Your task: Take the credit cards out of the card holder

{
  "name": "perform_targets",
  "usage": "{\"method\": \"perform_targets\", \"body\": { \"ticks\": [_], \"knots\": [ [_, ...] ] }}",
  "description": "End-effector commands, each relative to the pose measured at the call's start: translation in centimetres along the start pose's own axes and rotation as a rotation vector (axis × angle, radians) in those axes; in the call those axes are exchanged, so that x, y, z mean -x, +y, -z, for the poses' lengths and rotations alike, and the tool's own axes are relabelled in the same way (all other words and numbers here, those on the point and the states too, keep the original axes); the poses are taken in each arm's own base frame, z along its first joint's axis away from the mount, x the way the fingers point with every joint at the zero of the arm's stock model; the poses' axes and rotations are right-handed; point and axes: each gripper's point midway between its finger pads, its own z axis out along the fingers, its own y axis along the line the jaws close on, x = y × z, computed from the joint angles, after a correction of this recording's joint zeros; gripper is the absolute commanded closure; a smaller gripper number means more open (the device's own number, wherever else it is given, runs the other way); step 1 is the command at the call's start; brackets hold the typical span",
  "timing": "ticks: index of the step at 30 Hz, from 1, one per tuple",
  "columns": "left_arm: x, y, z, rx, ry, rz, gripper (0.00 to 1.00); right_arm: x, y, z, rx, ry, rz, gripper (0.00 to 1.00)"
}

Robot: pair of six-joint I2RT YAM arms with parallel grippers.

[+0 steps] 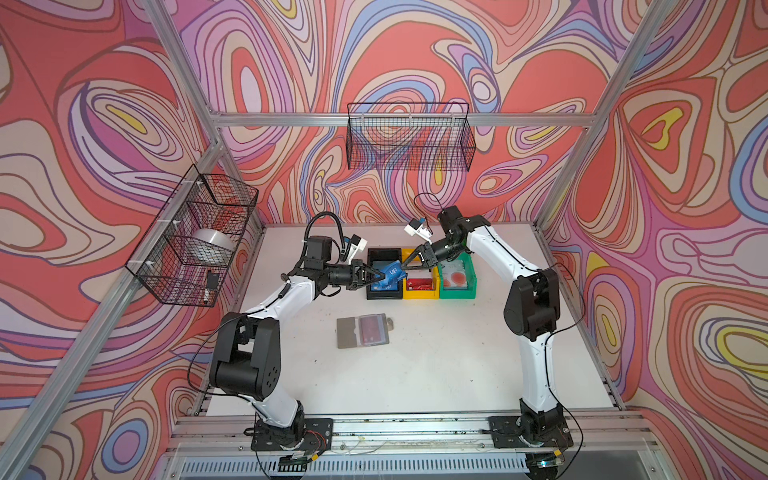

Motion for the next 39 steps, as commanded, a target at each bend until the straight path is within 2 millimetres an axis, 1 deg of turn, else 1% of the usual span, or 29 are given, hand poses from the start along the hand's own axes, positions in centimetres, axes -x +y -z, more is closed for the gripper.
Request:
{"method": "perform_targets", "body": {
  "ticks": [1,4,9,15,16,19,24,27,30,31,32,33,35,36,39],
  "knots": [
    [0.1,-0.8,-0.4,-0.034,0.019,-0.034,1.0,0.6,0.3,-0.8,0.035,-0.014,0.027,0.64],
    [-0.1,-0.8,-0.4,-0.034,0.025,-0.035,1.0,0.9,0.2,-1.1,0.044,-0.019,0.025,0.66],
    [-0.2,-0.3,-0.5,-0.015,0.026,-0.026,1.0,1.3,0.8,-1.0,0.043,-0.028,0.05,0.69],
    [-0.3,-0.2,-0.5,-0.011,0.029,-0.022,1.0,1.2,0.8,-0.9,0.036,-0.028,0.056,0.71],
    [-0.3,-0.2,-0.5,-0.011,0.03,-0.023,1.0,1.1,0.7,-1.0,0.036,-0.027,0.053,0.73],
    [-0.3,0.0,-0.6,-0.007,0.032,-0.018,1.0,0.8,0.6,-1.2,0.048,-0.019,0.044,0.86],
    [-0.3,0.3,-0.6,0.005,0.035,-0.009,1.0,0.5,0.8,-1.2,0.054,-0.01,0.05,1.0],
    [-0.2,1.3,-0.3,0.075,0.027,0.0,1.0,0.4,0.9,-1.1,0.049,-0.01,0.062,1.0],
    [-0.1,2.2,0.6,0.14,0.003,0.023,0.85,0.5,1.1,-1.0,0.04,-0.02,0.076,1.0],
    [0.1,2.3,0.9,0.152,-0.013,0.024,0.76,0.6,1.2,-1.0,0.037,-0.026,0.08,1.0],
    [0.3,2.4,1.4,0.158,-0.03,0.023,0.72,0.7,1.2,-0.9,0.032,-0.032,0.084,1.0],
    [0.5,2.3,1.8,0.165,-0.052,0.021,0.71,0.9,1.2,-0.8,0.022,-0.039,0.089,1.0],
    [1.1,2.2,2.8,0.177,-0.097,0.026,0.61,1.3,1.1,-0.7,0.012,-0.055,0.092,1.0],
    [1.3,2.2,3.3,0.182,-0.121,0.028,0.58,1.6,1.2,-0.7,0.007,-0.064,0.099,1.0],
    [1.8,2.1,4.3,0.192,-0.167,0.027,0.57,2.7,0.3,-0.7,-0.029,-0.1,0.096,1.0]
  ]
}}
